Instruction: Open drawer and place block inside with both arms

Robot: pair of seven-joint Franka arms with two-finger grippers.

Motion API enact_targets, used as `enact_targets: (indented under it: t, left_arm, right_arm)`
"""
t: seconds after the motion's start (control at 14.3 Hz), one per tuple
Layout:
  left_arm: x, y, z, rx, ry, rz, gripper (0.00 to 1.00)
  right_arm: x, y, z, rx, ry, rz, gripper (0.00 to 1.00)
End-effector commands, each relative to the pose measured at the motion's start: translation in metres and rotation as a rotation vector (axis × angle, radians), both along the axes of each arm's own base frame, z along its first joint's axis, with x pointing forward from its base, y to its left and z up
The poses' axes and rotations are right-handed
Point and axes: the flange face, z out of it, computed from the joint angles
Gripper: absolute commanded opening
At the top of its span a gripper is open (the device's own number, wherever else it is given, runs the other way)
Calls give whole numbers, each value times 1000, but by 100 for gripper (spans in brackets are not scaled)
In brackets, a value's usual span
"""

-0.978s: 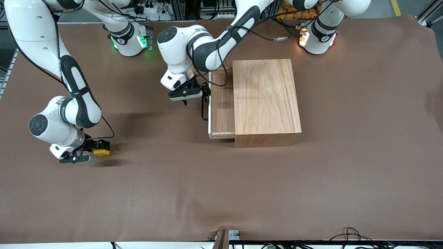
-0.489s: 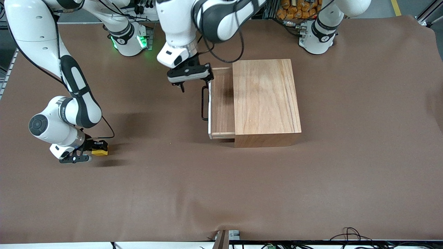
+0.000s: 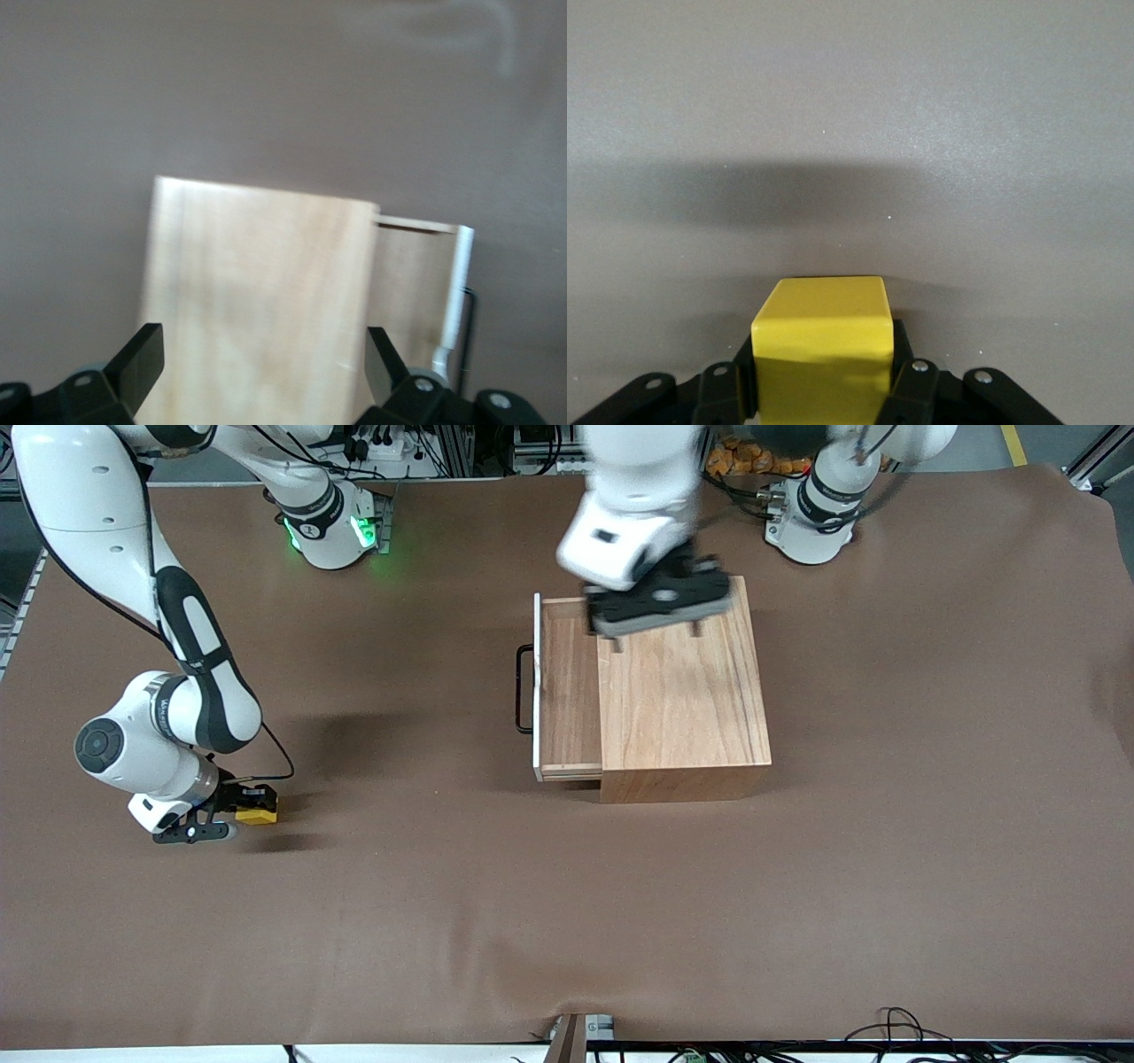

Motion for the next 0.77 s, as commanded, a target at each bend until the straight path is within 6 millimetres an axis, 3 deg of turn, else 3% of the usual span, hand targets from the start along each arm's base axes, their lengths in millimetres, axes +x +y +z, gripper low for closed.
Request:
enact_targets:
  t: [0.0, 0.07, 0.21, 0.42, 0.56, 0.7]
  left_arm:
    - [10, 106, 32, -13, 47, -70, 100]
    - [10, 141, 41, -29, 63, -103, 100]
    - [9, 218, 54, -65, 85, -117, 100]
    - [12, 316, 53, -98, 119, -156, 100]
    - [14, 360, 48, -132, 133, -154, 100]
    - [17, 370, 39, -135, 153, -142, 100]
  right_arm:
    - [6, 2, 31, 32, 20, -9, 0]
    - [16, 2, 56, 49, 42, -3, 0]
    - [40, -2, 129, 76, 67, 15, 0]
    - [56, -4, 219, 108, 147, 48, 0]
    - [52, 0, 266, 113, 165, 65, 0]
    - [37, 10, 305, 125, 195, 87, 0]
